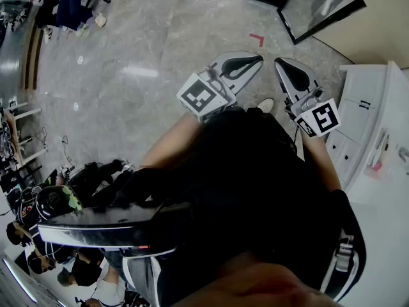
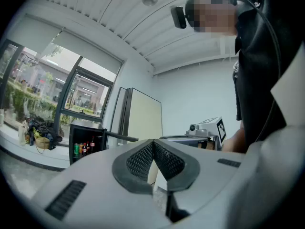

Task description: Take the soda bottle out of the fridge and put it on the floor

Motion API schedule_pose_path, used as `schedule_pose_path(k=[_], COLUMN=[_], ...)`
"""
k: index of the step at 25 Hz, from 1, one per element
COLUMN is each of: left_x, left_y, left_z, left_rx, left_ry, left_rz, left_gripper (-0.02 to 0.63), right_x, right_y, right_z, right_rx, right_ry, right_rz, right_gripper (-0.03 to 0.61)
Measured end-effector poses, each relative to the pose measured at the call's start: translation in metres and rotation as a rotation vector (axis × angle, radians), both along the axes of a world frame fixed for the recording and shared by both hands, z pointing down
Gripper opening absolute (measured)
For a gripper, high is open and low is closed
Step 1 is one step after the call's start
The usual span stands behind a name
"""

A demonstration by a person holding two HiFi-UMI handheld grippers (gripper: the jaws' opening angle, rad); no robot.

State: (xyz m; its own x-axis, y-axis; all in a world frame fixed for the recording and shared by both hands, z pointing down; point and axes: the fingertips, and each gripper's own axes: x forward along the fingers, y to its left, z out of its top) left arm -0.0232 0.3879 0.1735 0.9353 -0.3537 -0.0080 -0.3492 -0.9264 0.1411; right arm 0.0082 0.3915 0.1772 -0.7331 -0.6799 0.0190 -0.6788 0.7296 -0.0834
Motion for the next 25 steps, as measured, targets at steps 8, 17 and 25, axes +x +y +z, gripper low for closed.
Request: schedule_pose_path(k=[8, 17, 25], left_x=[-0.003, -0.011, -0.031], left_y=[-0.005, -0.003, -0.013], left_z=[0.002, 0.008, 0.009], left_rx=[-0.004, 0.002, 0.006], left_ry=[0.005, -0.01, 0.001], left_rz=[0.0, 0.018, 0.029], left_gripper=[0.005, 0.003, 0.005], right_x=[-0.002, -0.016, -0.04], right_y=[-0.003, 0.0, -0.012], right_z=[0.001, 0.007, 0.005], right_rx=[0.0, 0.034, 0.033], right_ry=[-0.019, 0.023, 0.003], right_rz=[-0.001, -0.04, -0.01], right_gripper=[0.012, 0.012, 0.012])
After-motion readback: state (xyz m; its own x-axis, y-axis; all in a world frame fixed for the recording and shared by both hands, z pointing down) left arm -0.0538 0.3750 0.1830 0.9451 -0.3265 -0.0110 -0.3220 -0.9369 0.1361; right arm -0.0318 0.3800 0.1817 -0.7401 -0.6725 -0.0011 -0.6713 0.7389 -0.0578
